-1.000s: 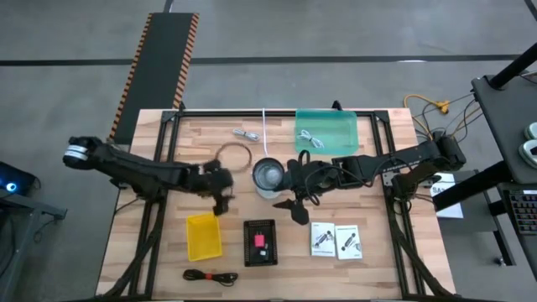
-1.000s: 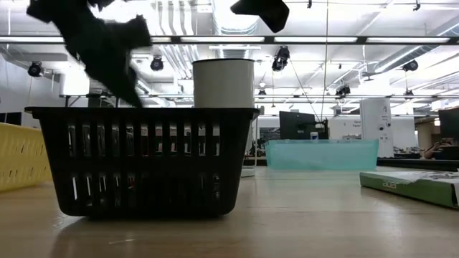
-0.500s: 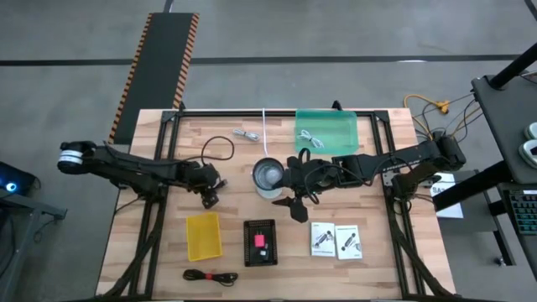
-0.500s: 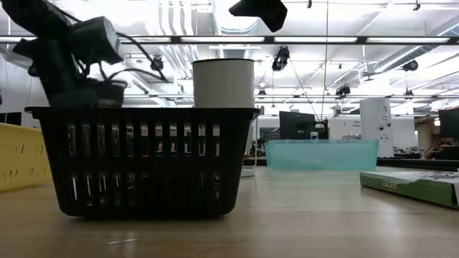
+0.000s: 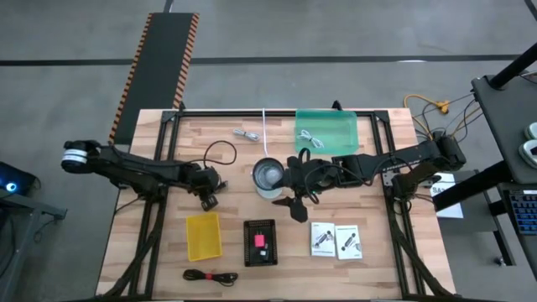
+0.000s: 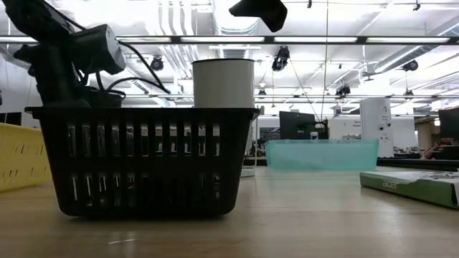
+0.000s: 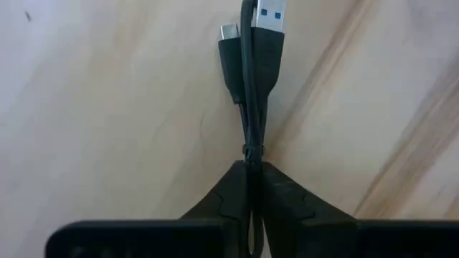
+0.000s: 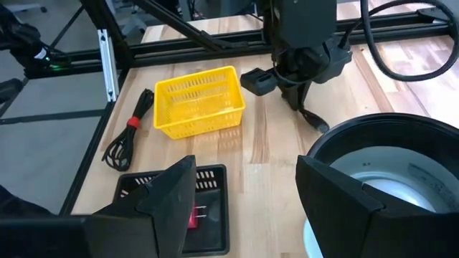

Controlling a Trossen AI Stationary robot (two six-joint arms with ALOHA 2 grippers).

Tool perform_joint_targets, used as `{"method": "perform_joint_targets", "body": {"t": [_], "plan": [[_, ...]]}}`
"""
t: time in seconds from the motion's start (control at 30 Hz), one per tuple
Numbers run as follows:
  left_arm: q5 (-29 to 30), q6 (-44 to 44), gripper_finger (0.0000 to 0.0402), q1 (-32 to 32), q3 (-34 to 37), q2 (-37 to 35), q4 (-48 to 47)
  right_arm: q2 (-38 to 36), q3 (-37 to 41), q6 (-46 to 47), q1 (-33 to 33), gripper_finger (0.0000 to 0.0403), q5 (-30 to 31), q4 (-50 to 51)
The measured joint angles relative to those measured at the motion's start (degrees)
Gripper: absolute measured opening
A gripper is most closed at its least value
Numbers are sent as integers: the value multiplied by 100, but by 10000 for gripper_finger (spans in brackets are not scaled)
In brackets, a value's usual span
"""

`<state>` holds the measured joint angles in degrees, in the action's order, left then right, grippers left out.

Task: Pick and place items into bin
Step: Put the top black USB cable into the green bin

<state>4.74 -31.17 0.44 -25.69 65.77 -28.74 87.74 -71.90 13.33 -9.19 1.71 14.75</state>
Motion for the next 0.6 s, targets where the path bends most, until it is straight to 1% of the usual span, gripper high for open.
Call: {"method": "perform_joint_targets", "body": {"t": [0.2,0.33,0.43,0.53,0.6], "plan": [[-27,409,6,-1,-426,-613,128,0,0,375,68,224,-4,0],[-36,689,5,-1,-786,-1180,612,-42,0,555,133,224,0,-73],[-38,938,4,-5,-961,-1582,1336,-72,-72,580,205,224,-2,-237],[-39,1227,4,-5,-1120,-1915,1962,-76,-185,504,274,224,0,-637],[1,1448,3,-5,-1220,-2022,2335,-74,-226,414,318,224,2,-1075]]}}
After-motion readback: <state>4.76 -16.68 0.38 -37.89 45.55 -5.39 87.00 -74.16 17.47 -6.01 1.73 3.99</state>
